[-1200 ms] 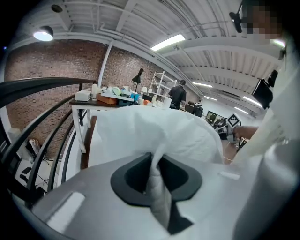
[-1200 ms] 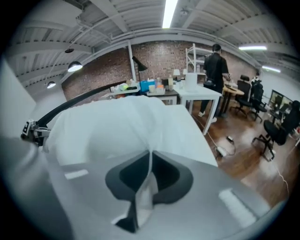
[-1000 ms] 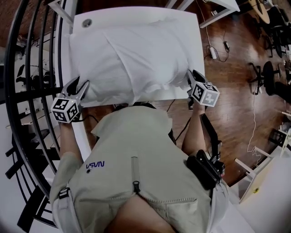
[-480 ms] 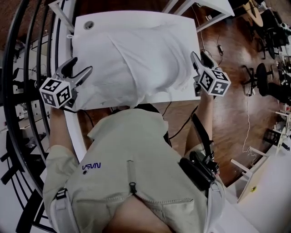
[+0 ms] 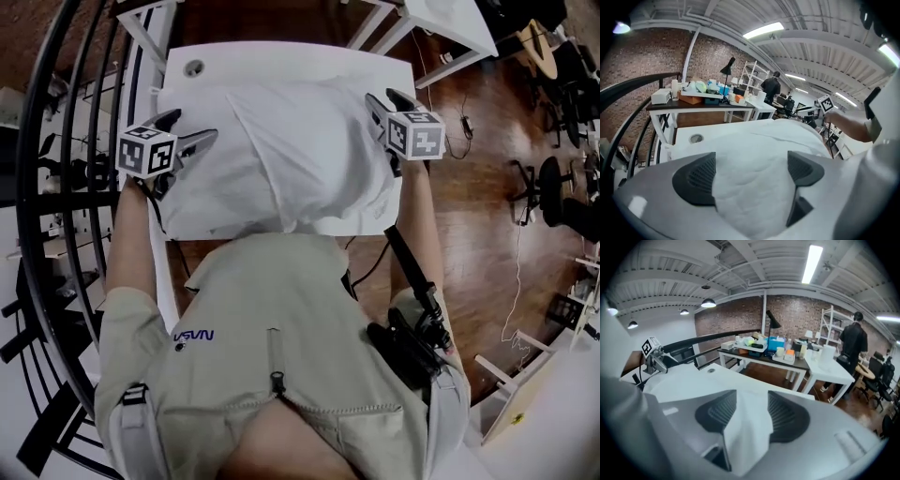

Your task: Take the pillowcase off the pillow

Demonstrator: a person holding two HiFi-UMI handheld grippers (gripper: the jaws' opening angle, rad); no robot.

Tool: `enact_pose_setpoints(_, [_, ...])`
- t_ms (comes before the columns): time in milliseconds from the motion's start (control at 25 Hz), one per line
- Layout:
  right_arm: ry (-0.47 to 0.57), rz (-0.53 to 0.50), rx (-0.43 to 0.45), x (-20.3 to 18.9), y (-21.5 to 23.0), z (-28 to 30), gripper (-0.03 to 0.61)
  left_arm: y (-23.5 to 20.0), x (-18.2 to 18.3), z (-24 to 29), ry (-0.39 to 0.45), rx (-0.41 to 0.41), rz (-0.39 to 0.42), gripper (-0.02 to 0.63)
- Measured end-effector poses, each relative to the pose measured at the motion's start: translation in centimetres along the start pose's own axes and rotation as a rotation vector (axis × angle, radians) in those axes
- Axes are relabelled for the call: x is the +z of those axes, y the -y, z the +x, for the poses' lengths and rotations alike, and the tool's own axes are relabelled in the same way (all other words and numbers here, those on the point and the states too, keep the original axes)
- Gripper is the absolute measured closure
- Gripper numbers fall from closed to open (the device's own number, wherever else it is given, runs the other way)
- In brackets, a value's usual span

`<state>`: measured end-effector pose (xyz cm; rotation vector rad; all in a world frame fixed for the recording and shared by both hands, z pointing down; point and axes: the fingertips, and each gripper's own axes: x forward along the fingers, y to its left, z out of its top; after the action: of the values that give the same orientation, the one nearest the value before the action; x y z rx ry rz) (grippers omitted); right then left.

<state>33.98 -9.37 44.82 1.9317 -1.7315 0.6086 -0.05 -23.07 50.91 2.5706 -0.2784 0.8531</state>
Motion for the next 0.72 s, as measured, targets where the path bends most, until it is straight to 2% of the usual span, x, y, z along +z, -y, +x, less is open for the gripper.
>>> enact_pose_setpoints(240, [-0.125, -0.018, 0.072, -2.0, 0.0, 5.1, 0.377, -1.5, -2.2, 3.2, -0.156, 0.05, 0.017, 0.137])
enact_pose_setpoints(360, [-0.192, -0.031, 0.115, -3.1, -0.8, 6.6, 0.357, -1.2, -3.7, 3.8, -0.23, 0.041, 0.052, 0.169])
enact_pose_setpoints(440, [-0.23, -0.04, 0.14, -3.9, -1.5, 7.2, 0.354, -0.5, -4.3, 3.7, -0.248, 0.032, 0.077, 0.231])
enact_pose_setpoints(560, [-0.262, -0.039, 0.162, -4.7, -1.8, 8.0, 0.354, 0.5, -3.8, 3.2, -0.235, 0.019, 0.129, 0.377])
enact_pose_setpoints(600, [-0.261, -0.035, 0.162, -4.8, -1.7, 8.1, 0.367, 0.8, -3.4, 3.1, -0.221, 0.014, 0.146, 0.426])
enact_pose_setpoints(640, [-0.256, -0.031, 0.156, -4.7, -1.4, 8.1, 0.418, 1.1, -3.0, 2.9, -0.205, 0.005, 0.16, 0.468])
enact_pose_setpoints(720, [-0.241, -0.028, 0.134, -4.4, -0.7, 7.9, 0.564, 1.7, -2.4, 2.8, -0.169, -0.018, 0.184, 0.528])
